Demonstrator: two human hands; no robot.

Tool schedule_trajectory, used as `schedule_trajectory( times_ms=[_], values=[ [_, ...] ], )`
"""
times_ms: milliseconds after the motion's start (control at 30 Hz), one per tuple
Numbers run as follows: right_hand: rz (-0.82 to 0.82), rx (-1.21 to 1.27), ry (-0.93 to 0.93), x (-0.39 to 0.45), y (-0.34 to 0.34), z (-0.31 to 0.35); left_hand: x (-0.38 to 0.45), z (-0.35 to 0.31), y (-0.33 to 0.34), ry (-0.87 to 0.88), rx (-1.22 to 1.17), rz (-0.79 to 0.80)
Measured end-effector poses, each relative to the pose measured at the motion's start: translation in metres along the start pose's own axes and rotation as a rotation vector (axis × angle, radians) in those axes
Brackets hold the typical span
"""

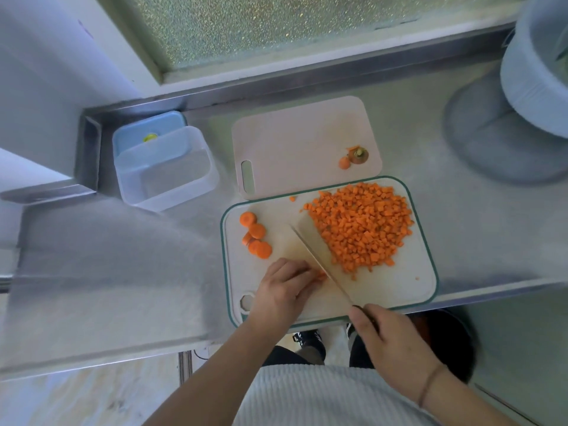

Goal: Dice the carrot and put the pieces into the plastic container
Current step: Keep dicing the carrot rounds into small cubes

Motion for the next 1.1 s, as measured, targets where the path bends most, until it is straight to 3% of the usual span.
schedule_trajectory(
  times_ms=[233, 633, 967, 1100],
  values=[
    [-0.061, 0.019, -0.04, 0.007, 0.008, 0.004, 0.0, -0.001, -0.003, -0.034, -0.014, 0.033],
    [-0.039, 0.127, 0.07, 0.009, -0.005, 0.001, -0.009, 0.03, -0.026, 0.08, 0.013, 0.209],
    [-0.034, 0.136, 0.077, 0.01, -0.004, 0.0, -0.008, 0.039, -0.033, 0.152, 0.082, 0.148],
    [-0.031, 0.129, 0.075, 0.012, -0.004, 0.001, 0.003, 0.039, -0.03, 0.057, 0.054, 0.114]
  ],
)
Point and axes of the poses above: each hand's wrist, its own x-axis towards the middle knuckle, its own y-axis out of the palm, z = x × y, the point moved 6 cm from there along x, towards the middle knuckle, and after that the axes turned 15 degrees about x, right-handed, at the moved point
